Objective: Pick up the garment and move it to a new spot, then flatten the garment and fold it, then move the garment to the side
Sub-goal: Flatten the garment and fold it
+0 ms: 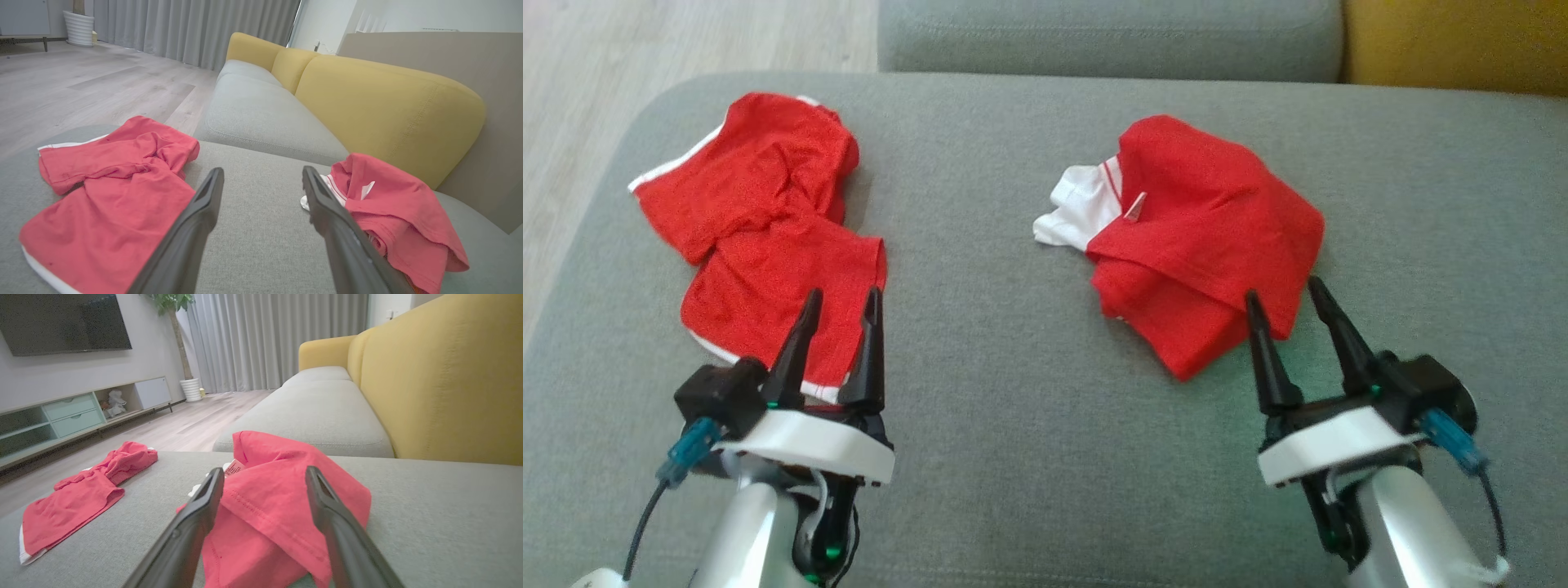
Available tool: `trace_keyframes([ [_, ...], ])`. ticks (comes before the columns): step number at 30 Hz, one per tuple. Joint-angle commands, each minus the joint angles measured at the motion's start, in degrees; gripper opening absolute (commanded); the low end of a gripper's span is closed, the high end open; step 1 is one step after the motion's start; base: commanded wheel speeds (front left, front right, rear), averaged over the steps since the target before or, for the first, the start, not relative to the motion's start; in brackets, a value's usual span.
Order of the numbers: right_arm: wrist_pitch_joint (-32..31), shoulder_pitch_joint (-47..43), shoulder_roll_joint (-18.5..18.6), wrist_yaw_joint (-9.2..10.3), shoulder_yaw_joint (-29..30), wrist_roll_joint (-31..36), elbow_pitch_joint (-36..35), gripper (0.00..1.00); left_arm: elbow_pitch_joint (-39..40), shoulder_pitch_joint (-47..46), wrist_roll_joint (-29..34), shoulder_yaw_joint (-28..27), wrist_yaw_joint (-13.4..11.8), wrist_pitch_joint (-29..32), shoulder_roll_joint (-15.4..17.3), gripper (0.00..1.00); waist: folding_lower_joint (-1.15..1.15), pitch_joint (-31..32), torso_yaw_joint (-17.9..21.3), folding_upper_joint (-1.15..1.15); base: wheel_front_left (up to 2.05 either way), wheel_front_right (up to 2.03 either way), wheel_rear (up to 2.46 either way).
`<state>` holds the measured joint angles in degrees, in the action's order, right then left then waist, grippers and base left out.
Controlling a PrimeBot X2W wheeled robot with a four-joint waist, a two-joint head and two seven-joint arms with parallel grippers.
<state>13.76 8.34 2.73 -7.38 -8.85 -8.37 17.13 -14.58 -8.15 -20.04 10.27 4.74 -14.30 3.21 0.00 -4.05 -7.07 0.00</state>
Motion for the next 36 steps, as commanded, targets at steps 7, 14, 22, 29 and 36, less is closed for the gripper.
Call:
trace_keyframes([
  [7, -5.9, 8.4, 0.1, -0.11, -5.7, 5.2, -0.1, 1.00, 0.7, -3.5, 0.0, -1.3, 1.3, -0.7, -0.3, 1.00, 0.00, -3.8, -3.8, 0.00, 0.00, 0.00, 0.00],
  [14, -11.9, 15.6, 0.1, -0.11, -6.6, 13.3, 7.9, 1.00, 0.4, -5.0, -3.1, 1.0, 1.0, -0.7, -0.3, 1.00, 0.00, -6.6, -7.4, 0.00, 0.00, 0.00, 0.00],
  [22, -12.6, 20.1, 0.2, -0.11, -1.4, 20.7, 15.1, 1.00, 0.6, -6.0, -5.0, 2.7, 0.2, -0.7, -0.3, 1.00, 0.00, -8.3, -10.0, 0.00, 0.00, 0.00, 0.00],
  [29, -11.1, 21.8, 0.2, -0.11, 1.9, 22.6, 18.8, 0.00, 0.6, -5.9, -5.6, 3.4, -0.4, -0.7, -0.3, 1.00, 0.00, -8.4, -10.5, 0.00, 0.00, 0.00, 0.00],
  [36, -5.4, 22.2, 0.2, -0.11, -4.0, 14.8, 18.2, 0.00, 0.0, -5.6, -5.6, 3.4, -0.6, -0.7, -0.3, 1.00, 0.00, -6.3, -9.7, 0.00, 0.00, 0.00, 0.00],
])
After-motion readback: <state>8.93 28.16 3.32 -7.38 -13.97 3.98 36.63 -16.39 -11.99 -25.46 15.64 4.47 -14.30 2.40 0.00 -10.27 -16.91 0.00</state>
